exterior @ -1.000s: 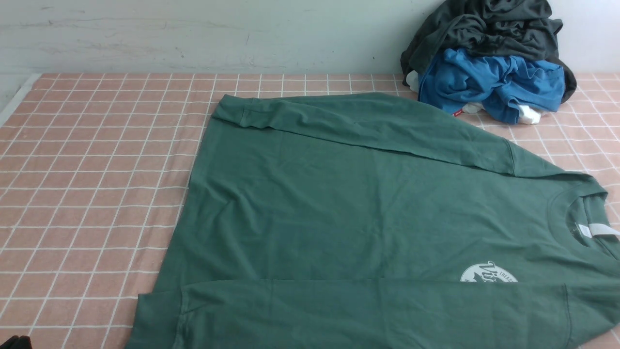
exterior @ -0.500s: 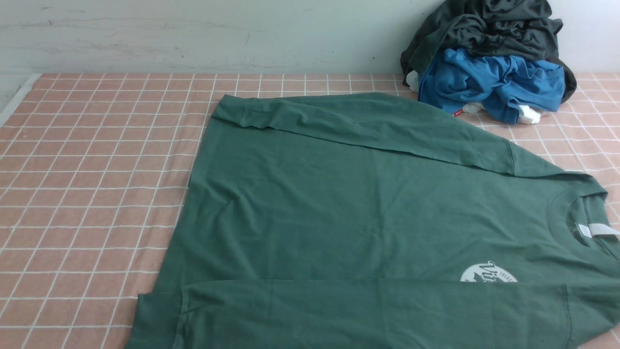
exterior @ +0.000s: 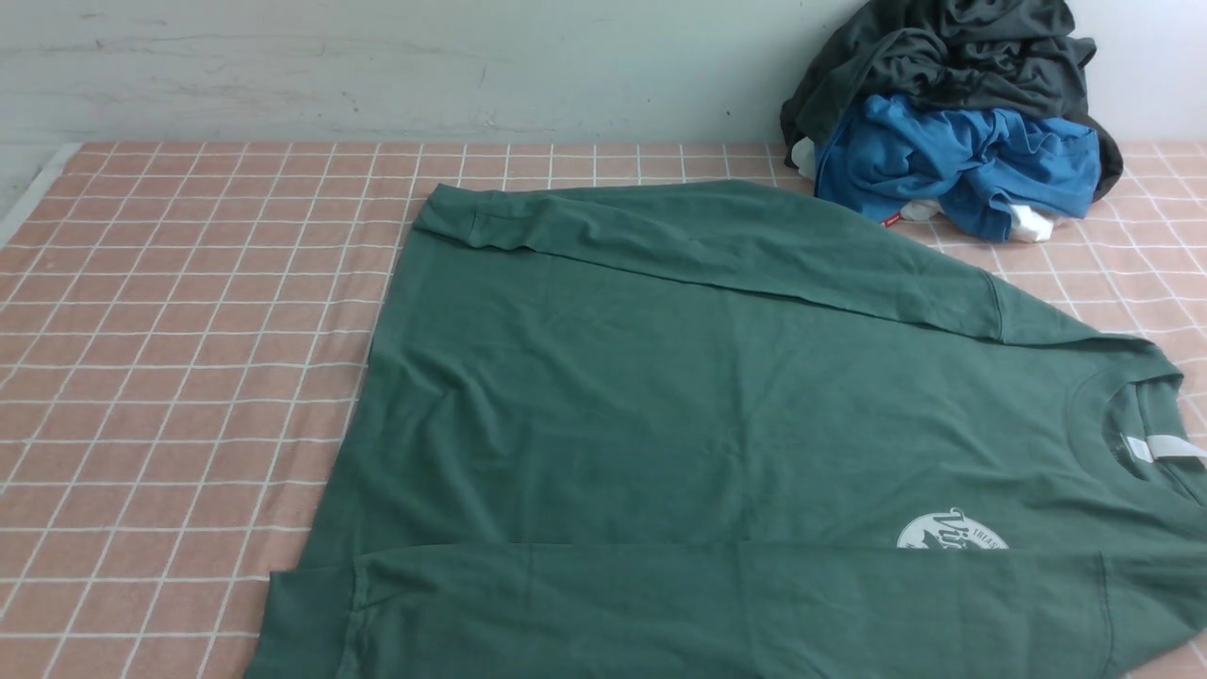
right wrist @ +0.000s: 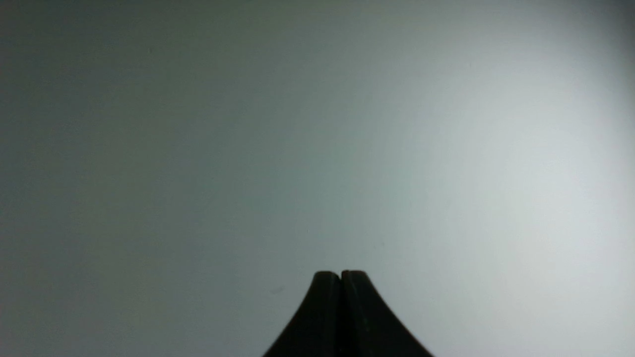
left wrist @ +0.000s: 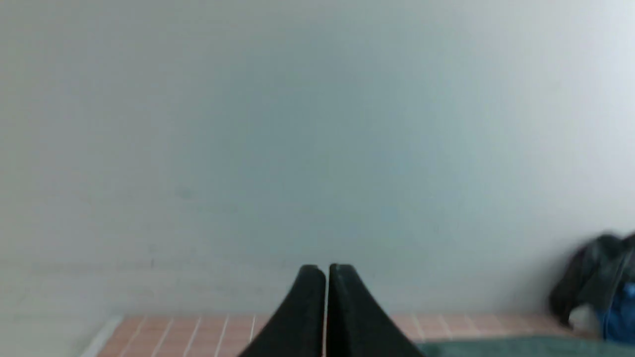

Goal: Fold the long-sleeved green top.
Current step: Use the left arm to clamp the cuff closest to it

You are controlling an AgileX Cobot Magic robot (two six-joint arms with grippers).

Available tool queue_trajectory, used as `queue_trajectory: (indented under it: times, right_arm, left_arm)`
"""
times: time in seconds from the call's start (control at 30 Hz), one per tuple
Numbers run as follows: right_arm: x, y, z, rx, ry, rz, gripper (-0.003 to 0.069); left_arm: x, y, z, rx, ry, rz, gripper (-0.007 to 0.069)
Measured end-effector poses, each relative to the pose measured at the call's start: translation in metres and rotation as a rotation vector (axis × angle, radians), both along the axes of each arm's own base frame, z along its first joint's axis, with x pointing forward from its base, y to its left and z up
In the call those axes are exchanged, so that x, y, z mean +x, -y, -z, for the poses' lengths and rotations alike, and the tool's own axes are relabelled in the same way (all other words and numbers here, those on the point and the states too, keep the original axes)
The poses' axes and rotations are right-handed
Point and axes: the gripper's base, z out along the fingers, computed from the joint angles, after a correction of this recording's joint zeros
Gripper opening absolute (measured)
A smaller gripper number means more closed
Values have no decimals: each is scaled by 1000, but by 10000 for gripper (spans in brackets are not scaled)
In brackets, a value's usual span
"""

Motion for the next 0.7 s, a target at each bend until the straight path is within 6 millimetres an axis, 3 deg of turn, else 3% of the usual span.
queue_trajectory:
  times: [0.1, 0.17, 0.2, 0.3, 0.43, 0.57, 0.7]
  right_arm:
    - [29, 5, -11, -31, -312, 63, -14]
    - [57, 9, -3, -37, -603, 101, -14]
    - [59, 10, -1, -37, -647, 107, -14]
    - [90, 8, 29, -23, -1039, 83, -14]
    - [120, -14, 66, -67, -1367, -77, -14]
    - [140, -30, 86, -168, -1460, -171, -14]
    - [167, -50, 106, -252, -1454, -233, -14]
  left_arm:
    - [35, 1, 8, 3, -273, -15, -7]
    - [59, 3, 26, -23, -518, -18, -7]
    - [61, 3, 27, -24, -536, -17, -7]
    - [82, 8, 56, -29, -817, 9, -3]
    - [103, 18, 93, 2, -1093, 122, 68]
    - [116, 26, 113, 4, -1194, 216, 185]
    - [137, 29, 140, 26, -1250, 251, 382]
